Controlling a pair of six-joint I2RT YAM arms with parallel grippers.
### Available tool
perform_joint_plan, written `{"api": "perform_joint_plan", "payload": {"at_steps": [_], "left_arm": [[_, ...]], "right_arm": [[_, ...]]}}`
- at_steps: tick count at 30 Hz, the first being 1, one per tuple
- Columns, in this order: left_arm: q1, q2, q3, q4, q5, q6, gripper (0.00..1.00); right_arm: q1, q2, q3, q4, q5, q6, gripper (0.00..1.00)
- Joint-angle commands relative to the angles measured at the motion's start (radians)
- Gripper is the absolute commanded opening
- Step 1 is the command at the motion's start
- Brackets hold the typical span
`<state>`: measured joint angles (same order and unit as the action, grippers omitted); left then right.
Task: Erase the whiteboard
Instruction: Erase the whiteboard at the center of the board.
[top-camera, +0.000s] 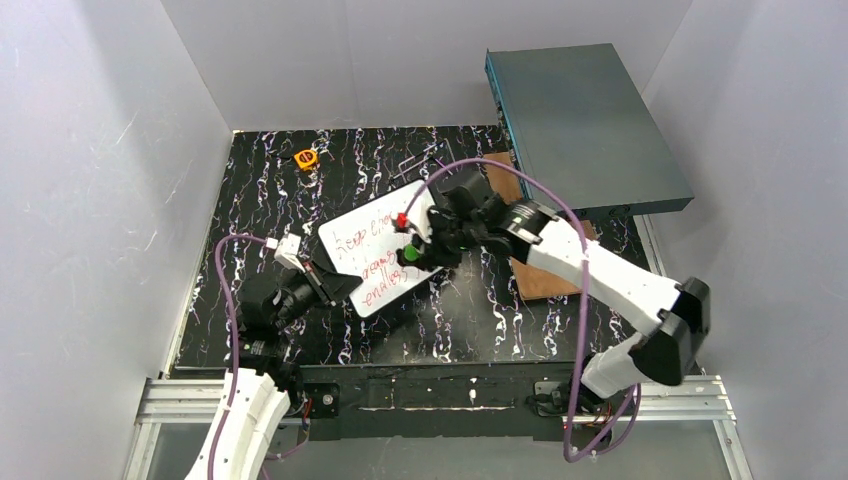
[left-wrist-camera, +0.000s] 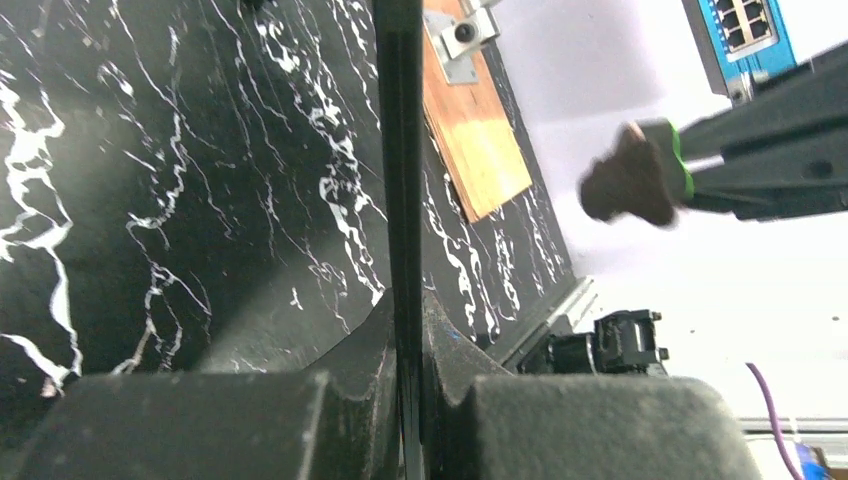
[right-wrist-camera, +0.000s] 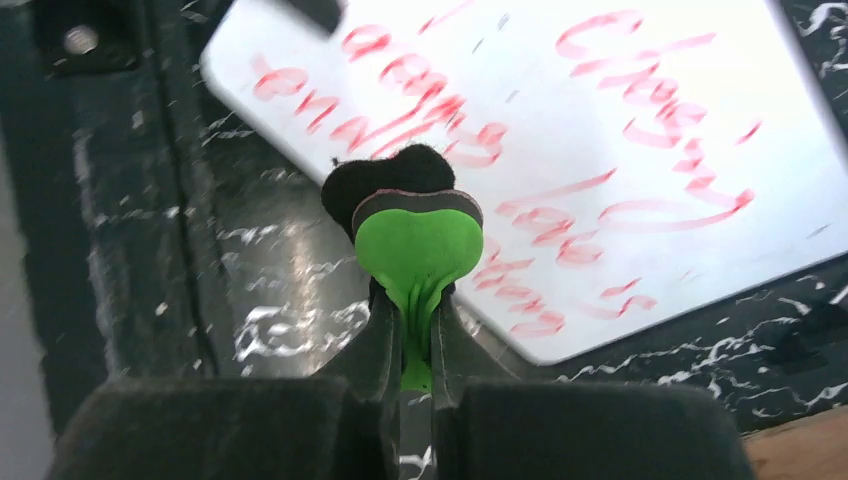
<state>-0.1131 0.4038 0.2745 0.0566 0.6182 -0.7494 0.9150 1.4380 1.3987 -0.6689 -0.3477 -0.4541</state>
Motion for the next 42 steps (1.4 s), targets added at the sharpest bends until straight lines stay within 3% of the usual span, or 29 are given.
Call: {"api": "perform_joint_plan", "payload": {"at_steps": [1, 8, 10, 14, 18, 25, 29, 32, 35, 42], "left_arm": [[-0.022, -0.017, 0.002, 0.126, 0.085, -0.082, 0.0], [-0.032, -0.05, -0.002, 0.061, 0.101, -0.068, 0.0], [-0.035, -0.042, 0.014, 0.029, 0.096, -0.049, 0.0], [-0.052, 0.02, 0.064, -0.042, 0.075, 0.01, 0.0], [-0.054, 0.085, 0.133, -0.13, 0.067, 0.086, 0.0], [-0.054, 0.102, 0.164, -0.147, 0.122, 0.129, 0.0], [-0.054, 0.092, 0.158, -0.125, 0.147, 0.122, 0.0], [-0.054, 0.094, 0.151, -0.098, 0.176, 0.11, 0.0], [-0.054, 0.1, 0.146, -0.082, 0.188, 0.103, 0.0], [-0.054, 0.125, 0.157, -0.076, 0.209, 0.121, 0.0]], "right_arm": [[0.103, 0.161, 0.124, 0.097, 0.227, 0.06, 0.01], [0.253, 0.37, 0.345, 0.093, 0.403, 0.035, 0.01], [0.281, 0.419, 0.403, 0.101, 0.53, 0.024, 0.01], [0.247, 0.486, 0.507, 0.118, 0.687, -0.029, 0.01], [0.339, 0.411, 0.413, -0.019, 0.44, -0.12, 0.01], [0.317, 0.463, 0.428, -0.015, 0.462, -0.053, 0.01], [0.27, 0.471, 0.415, 0.057, 0.61, -0.01, 0.01], [0.212, 0.482, 0.463, 0.072, 0.633, 0.031, 0.01], [0.202, 0.495, 0.503, 0.054, 0.602, 0.022, 0.01], [0.291, 0.489, 0.492, -0.086, 0.369, -0.08, 0.01]]}}
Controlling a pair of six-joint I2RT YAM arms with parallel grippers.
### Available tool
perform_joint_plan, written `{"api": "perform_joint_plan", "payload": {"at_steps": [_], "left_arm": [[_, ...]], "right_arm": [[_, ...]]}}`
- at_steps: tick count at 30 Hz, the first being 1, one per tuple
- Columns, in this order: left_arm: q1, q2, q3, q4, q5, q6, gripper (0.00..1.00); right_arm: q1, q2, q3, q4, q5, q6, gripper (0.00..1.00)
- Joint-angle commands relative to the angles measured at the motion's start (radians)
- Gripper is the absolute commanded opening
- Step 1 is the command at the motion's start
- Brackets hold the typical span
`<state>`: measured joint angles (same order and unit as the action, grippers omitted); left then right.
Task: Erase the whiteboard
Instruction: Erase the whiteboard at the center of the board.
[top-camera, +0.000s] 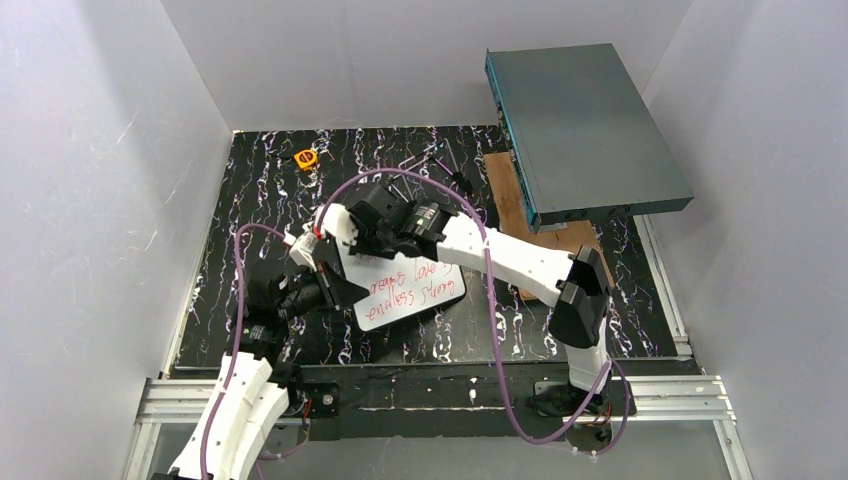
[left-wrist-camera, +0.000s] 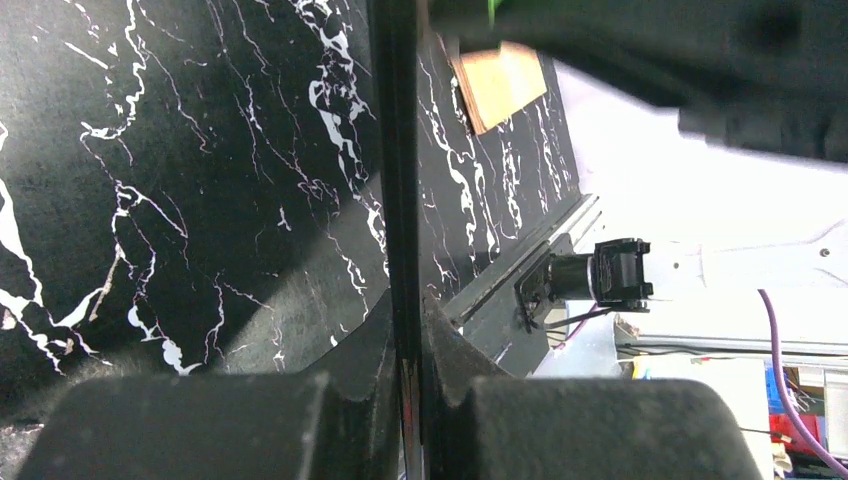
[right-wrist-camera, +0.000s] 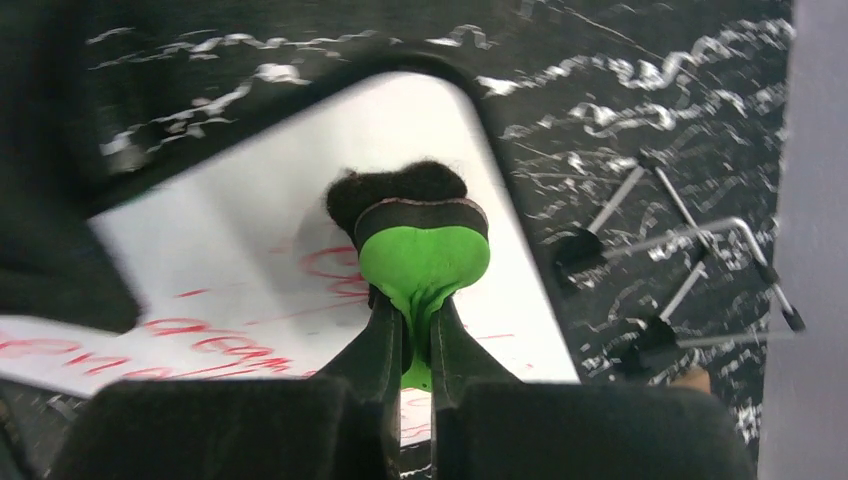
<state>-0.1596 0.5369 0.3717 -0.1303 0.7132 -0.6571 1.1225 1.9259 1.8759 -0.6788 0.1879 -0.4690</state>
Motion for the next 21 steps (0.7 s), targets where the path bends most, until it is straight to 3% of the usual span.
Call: {"api": "perform_joint_plan", "payload": {"at_steps": [1, 4, 8, 13, 21], "left_arm": [[-0.008, -0.006, 0.066, 0.098, 0.12, 0.04, 0.0], [-0.008, 0.005, 0.087, 0.064, 0.144, 0.082, 0.0], [-0.008, 0.013, 0.086, 0.076, 0.179, 0.078, 0.0], [-0.011, -0.003, 0.075, 0.09, 0.186, 0.069, 0.0], [-0.012, 0.002, 0.073, 0.097, 0.191, 0.065, 0.0]], "right_arm": [[0.096, -0.009, 0.002, -0.092, -0.207, -0.083, 0.01], [0.112, -0.027, -0.016, -0.113, -0.272, -0.105, 0.01], [0.057, 0.017, 0.049, -0.022, -0.053, -0.026, 0.01], [-0.025, 0.06, 0.126, 0.005, 0.033, -0.003, 0.01], [0.032, 0.036, 0.047, -0.108, -0.168, -0.105, 0.01]]}}
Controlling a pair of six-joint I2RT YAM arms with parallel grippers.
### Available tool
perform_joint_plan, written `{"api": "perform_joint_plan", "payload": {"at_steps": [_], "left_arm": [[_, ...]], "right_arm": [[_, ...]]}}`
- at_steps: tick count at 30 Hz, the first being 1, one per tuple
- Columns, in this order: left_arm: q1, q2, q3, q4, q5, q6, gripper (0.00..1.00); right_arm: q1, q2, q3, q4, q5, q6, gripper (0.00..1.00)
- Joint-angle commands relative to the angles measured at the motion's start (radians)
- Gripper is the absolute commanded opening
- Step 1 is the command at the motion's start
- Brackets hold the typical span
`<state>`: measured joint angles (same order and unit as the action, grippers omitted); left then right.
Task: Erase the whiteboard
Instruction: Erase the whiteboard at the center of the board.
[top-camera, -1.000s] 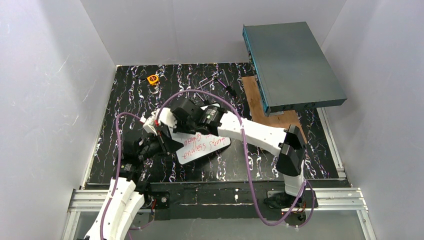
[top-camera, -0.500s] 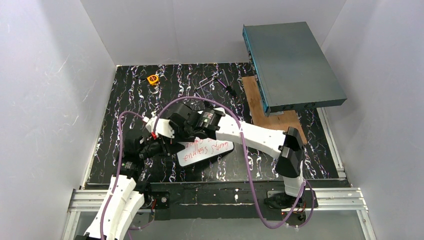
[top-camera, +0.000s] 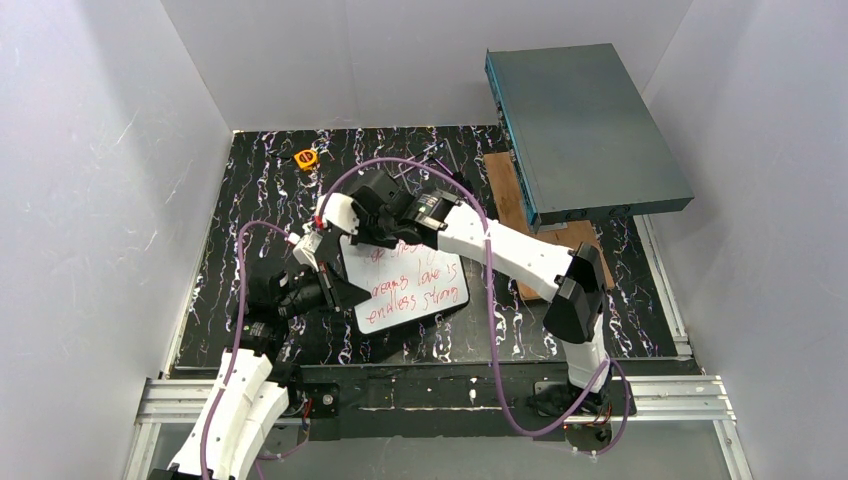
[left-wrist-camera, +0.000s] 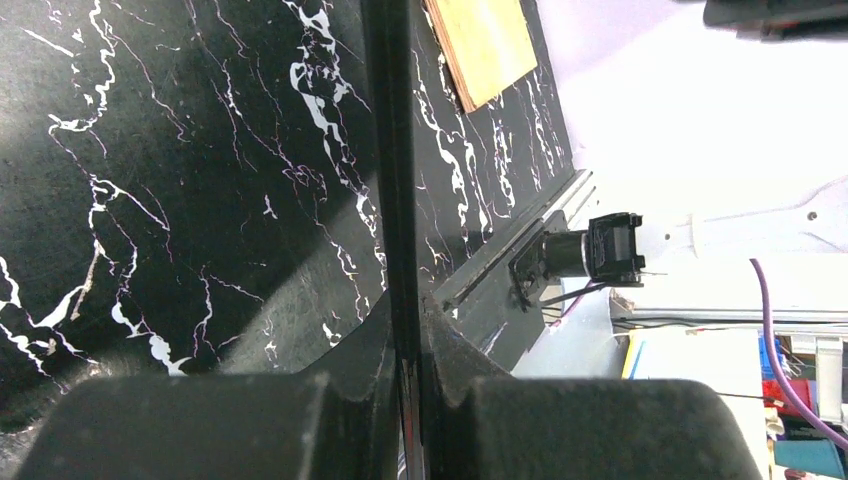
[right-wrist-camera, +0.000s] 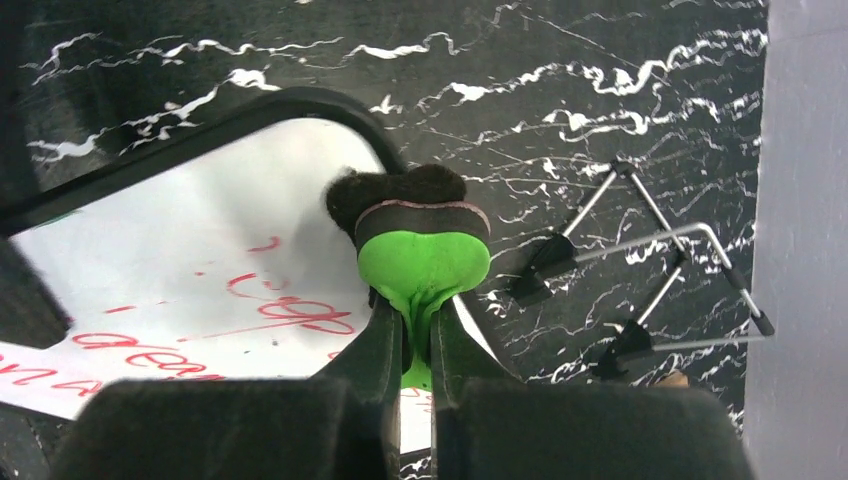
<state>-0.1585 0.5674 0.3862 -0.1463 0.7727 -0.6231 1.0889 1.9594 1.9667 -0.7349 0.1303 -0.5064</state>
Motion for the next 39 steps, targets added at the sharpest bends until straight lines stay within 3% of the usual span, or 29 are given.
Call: {"api": "perform_joint_plan", "payload": {"at_steps": [1, 5, 9, 14, 19, 26, 35, 39], "left_arm": [[-0.013, -0.031, 0.059, 0.114, 0.131, 0.032, 0.0], [-0.013, -0.031, 0.058, 0.114, 0.133, 0.031, 0.0], [-0.014, -0.037, 0.057, 0.113, 0.134, 0.032, 0.0], [-0.016, -0.043, 0.055, 0.113, 0.134, 0.03, 0.0], [-0.016, -0.042, 0.055, 0.115, 0.133, 0.03, 0.0], [-0.016, -0.048, 0.054, 0.115, 0.128, 0.031, 0.0], [-0.016, -0.048, 0.053, 0.116, 0.136, 0.028, 0.0], [-0.016, -0.043, 0.052, 0.121, 0.141, 0.025, 0.0]], "right_arm": [[0.084, -0.012, -0.066, -0.064, -0.163, -0.087, 0.01], [0.126, -0.05, -0.116, -0.082, -0.226, -0.138, 0.01], [0.077, -0.026, -0.088, 0.018, -0.041, -0.049, 0.01], [-0.004, 0.009, -0.011, 0.062, 0.083, 0.013, 0.01], [0.022, -0.022, -0.114, 0.036, -0.003, -0.029, 0.01], [0.177, -0.127, -0.317, 0.034, -0.123, -0.106, 0.01], [0.028, -0.019, -0.068, 0.071, 0.086, 0.034, 0.01], [0.012, -0.003, -0.04, 0.067, 0.085, 0.047, 0.01]]}}
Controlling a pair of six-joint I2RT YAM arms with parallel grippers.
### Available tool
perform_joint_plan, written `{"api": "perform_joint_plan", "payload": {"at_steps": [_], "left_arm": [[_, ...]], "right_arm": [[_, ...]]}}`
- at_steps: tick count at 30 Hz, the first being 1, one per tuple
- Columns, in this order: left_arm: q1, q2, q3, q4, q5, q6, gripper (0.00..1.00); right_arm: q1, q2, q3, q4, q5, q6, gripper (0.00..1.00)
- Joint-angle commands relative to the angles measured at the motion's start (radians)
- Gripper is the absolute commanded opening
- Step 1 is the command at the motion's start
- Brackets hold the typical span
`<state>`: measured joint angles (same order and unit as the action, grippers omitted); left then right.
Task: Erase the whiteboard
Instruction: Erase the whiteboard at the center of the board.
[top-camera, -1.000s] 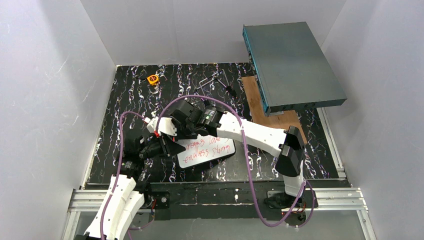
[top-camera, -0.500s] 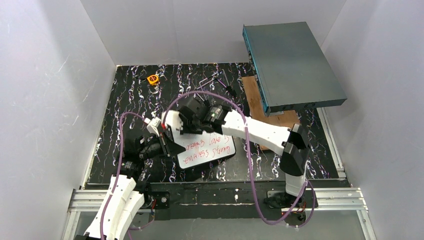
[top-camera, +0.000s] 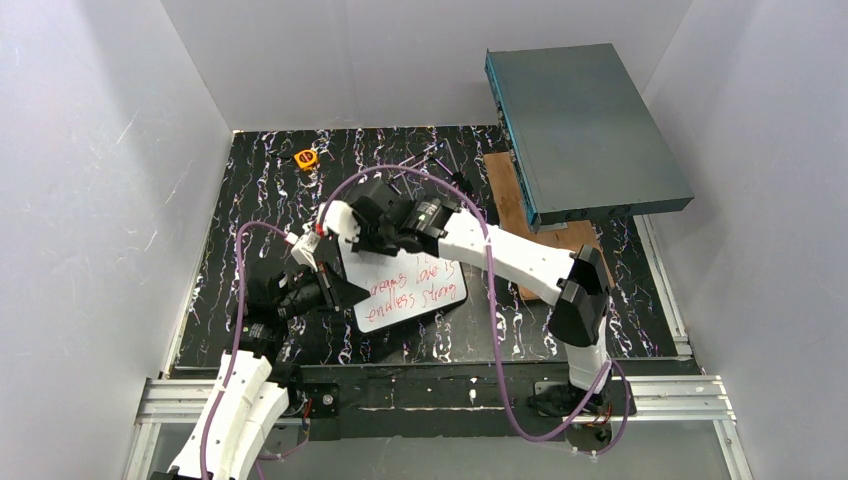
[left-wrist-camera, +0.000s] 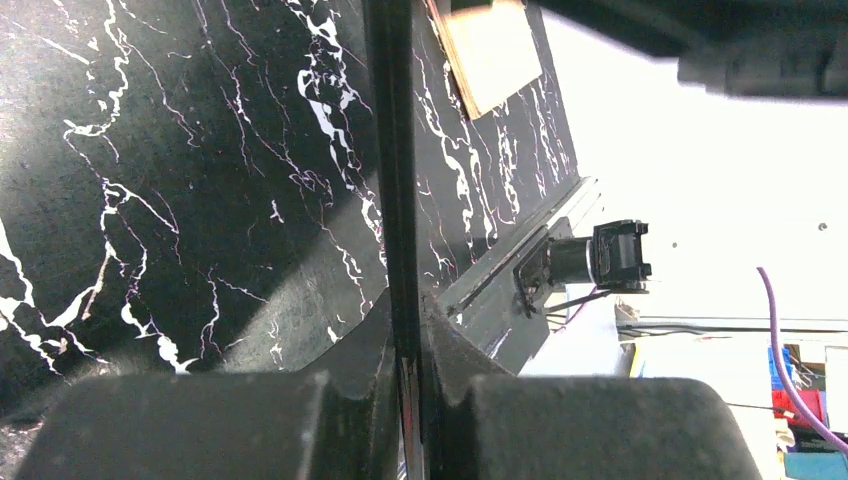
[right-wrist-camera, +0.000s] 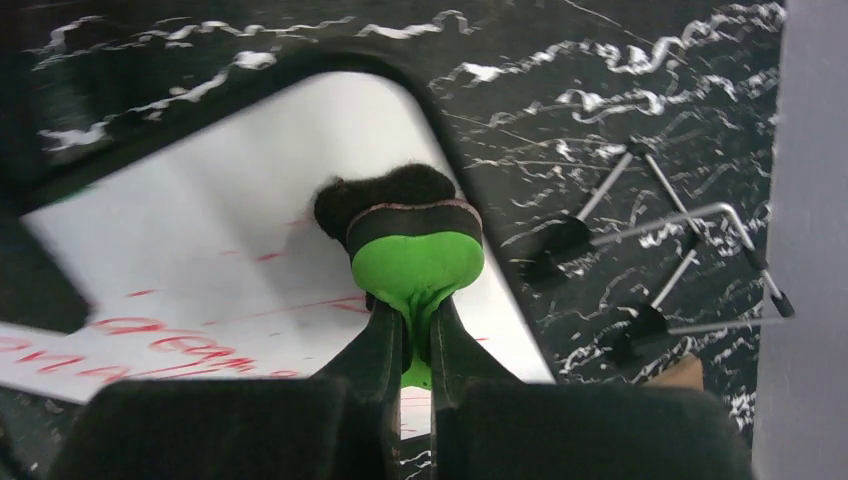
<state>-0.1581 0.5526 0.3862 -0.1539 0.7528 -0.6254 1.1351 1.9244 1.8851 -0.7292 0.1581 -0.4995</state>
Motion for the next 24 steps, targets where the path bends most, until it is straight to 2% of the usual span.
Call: {"api": "perform_joint_plan", "payload": {"at_steps": [1, 8, 11, 18, 20, 24], "left_arm": [[-0.017, -0.028, 0.054, 0.13, 0.16, 0.027, 0.0], [-0.017, -0.03, 0.052, 0.131, 0.16, 0.026, 0.0], [-0.016, -0.032, 0.051, 0.131, 0.161, 0.026, 0.0], [-0.017, -0.03, 0.051, 0.131, 0.161, 0.026, 0.0], [-0.017, -0.03, 0.052, 0.131, 0.162, 0.026, 0.0], [-0.017, -0.036, 0.05, 0.131, 0.159, 0.026, 0.0]], "right_arm": [[-0.028, 0.031, 0.029, 0.052, 0.015, 0.04, 0.01], [0.097, -0.033, -0.107, -0.014, -0.204, -0.063, 0.01], [0.096, -0.032, -0.093, 0.007, -0.123, -0.045, 0.01], [-0.031, -0.013, -0.067, 0.104, 0.079, 0.03, 0.01], [-0.03, -0.018, -0.094, 0.102, 0.07, 0.018, 0.01], [0.028, -0.065, -0.201, 0.061, -0.045, -0.037, 0.01]]}}
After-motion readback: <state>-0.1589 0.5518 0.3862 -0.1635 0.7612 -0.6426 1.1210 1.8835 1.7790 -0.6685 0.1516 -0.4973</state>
